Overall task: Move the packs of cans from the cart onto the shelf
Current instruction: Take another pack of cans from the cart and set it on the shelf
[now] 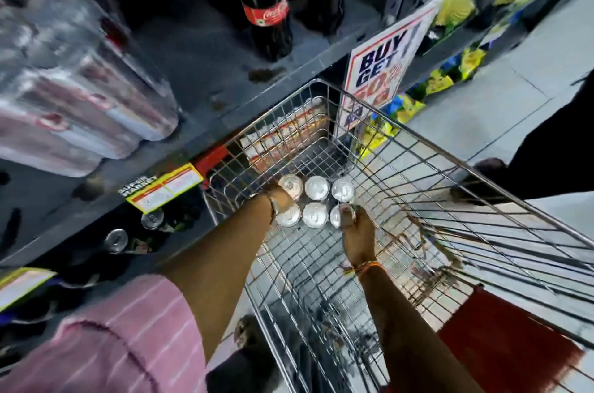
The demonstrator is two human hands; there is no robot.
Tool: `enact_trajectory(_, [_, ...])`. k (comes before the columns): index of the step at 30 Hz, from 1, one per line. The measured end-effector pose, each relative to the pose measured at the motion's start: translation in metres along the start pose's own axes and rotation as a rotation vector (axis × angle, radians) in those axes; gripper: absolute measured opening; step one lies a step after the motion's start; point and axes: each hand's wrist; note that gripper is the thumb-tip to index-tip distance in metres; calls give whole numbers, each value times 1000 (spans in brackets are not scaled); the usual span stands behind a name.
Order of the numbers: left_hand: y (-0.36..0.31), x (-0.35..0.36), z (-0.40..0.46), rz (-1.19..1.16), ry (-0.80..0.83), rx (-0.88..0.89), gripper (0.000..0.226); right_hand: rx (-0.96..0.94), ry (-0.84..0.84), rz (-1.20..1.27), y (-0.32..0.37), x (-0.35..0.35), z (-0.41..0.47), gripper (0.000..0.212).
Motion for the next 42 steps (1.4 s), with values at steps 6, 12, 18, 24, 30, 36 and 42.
enact_trajectory(6, [-14,-22,-53,-172,-116,79,37,0,-74,-64,42,-30,-23,55])
enact_trajectory(12, [12,-48,-152,-479,-265,227,33,-155,-233,-183,147,-73,-63,57])
enact_trajectory(18, [80,-77,-272,-527,-590,310,41,-413,-157,-413,245,-90,-129,61])
enact_trajectory(24, [182,-111,-347,-569,-727,226,53,-437,78,-486,313,-42,-208,55])
enact_trajectory(30, [287,-148,-364,-819,-825,148,40,-578,228,-457,369,60,-260,45])
enact_trajectory(36, [366,-196,-334,-929,-901,77,49,-669,310,-423,405,163,-269,51])
enact_trajectory(42, [413,-231,-288,-952,-885,42,43,-757,345,-450,414,241,-262,50])
Point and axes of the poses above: each hand's wrist, its own z-axis towards the middle knuckle, its own x-axis out of the palm, y = z × x, and after that the axes turned 6 degrees about -x, right-handed
